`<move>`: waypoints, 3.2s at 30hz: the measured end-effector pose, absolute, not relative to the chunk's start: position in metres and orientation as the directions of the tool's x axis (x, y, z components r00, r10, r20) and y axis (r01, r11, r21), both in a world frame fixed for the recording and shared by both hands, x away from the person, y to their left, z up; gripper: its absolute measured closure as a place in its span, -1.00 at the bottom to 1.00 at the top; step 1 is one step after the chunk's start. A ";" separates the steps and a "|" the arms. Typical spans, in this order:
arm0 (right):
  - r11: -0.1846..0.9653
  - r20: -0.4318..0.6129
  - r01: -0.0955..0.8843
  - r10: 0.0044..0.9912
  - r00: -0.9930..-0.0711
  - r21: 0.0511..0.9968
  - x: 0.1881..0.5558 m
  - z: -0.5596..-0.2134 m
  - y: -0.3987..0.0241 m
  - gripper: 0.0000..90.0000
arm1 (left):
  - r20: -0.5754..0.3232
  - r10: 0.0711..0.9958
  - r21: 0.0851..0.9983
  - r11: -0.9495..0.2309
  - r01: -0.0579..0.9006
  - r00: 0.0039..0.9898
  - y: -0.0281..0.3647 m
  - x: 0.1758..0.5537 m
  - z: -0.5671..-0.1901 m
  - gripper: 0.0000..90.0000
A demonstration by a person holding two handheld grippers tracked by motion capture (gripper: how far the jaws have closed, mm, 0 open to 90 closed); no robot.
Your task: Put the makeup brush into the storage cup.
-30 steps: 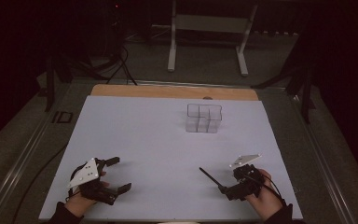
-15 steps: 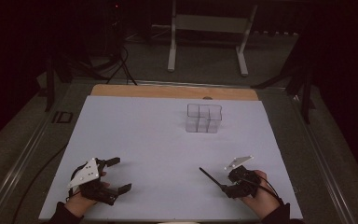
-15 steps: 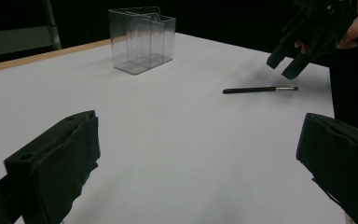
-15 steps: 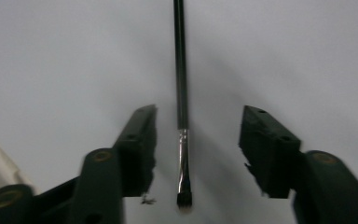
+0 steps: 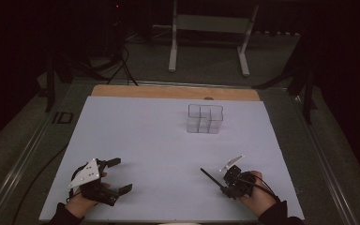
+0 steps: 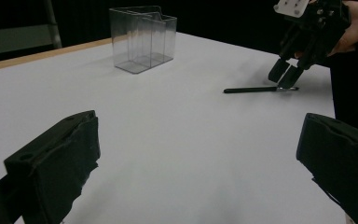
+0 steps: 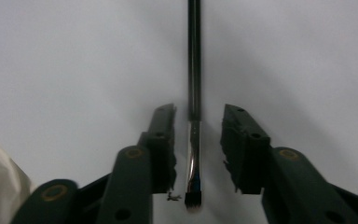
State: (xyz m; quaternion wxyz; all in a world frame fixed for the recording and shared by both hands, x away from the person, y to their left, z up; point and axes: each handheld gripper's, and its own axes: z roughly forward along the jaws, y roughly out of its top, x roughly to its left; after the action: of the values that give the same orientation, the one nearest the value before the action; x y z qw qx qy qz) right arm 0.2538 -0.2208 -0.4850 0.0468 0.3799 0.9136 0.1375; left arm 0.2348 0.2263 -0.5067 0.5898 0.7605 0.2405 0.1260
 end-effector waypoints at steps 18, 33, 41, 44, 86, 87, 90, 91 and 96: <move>0.756 -0.051 0.634 0.648 -0.760 0.160 0.252 -0.491 -0.203 0.85 | -0.089 0.517 0.956 -0.195 0.218 0.852 0.226 0.235 -0.507 -0.98; 0.838 0.004 0.524 0.530 -0.848 0.155 0.283 -0.478 -0.214 0.88 | -0.070 0.503 0.941 -0.252 0.224 0.861 0.215 0.231 -0.501 -0.98; 0.914 0.011 0.349 0.354 -0.935 0.205 0.293 -0.473 -0.204 0.88 | -0.083 0.497 0.931 -0.270 0.245 0.863 0.210 0.232 -0.500 -0.98; 0.928 -0.013 0.304 0.314 -0.949 0.213 0.298 -0.469 -0.201 0.88 | -0.094 0.498 0.929 -0.267 0.255 0.862 0.209 0.232 -0.498 -0.98; 0.984 -0.102 0.053 0.071 -0.992 0.168 0.320 -0.444 -0.157 0.88 | -0.031 0.247 0.732 -0.655 0.190 0.969 0.109 0.300 -0.447 -0.54; 0.985 -0.105 0.053 0.071 -0.992 0.167 0.320 -0.444 -0.156 0.87 | -0.005 0.247 0.713 -0.678 0.177 0.969 0.101 0.302 -0.447 -0.54; 0.985 -0.103 0.052 0.070 -0.992 0.162 0.321 -0.442 -0.154 0.88 | 0.013 0.253 0.700 -0.693 0.172 0.967 0.092 0.305 -0.447 -0.37; 0.986 -0.105 0.048 0.065 -0.992 0.161 0.321 -0.442 -0.153 0.87 | 0.018 0.247 0.698 -0.697 0.165 0.969 0.090 0.307 -0.447 -0.35; 0.986 -0.108 0.043 0.061 -0.992 0.161 0.322 -0.442 -0.150 0.88 | 0.040 0.234 0.681 -0.718 0.145 0.971 0.078 0.311 -0.447 -0.17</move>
State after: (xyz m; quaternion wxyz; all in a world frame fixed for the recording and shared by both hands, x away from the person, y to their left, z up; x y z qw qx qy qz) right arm 0.3225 -0.1505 -0.4417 0.0562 0.0260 0.9949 0.0795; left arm 0.3107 0.0783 -0.4472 0.3614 0.9247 0.1027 0.0615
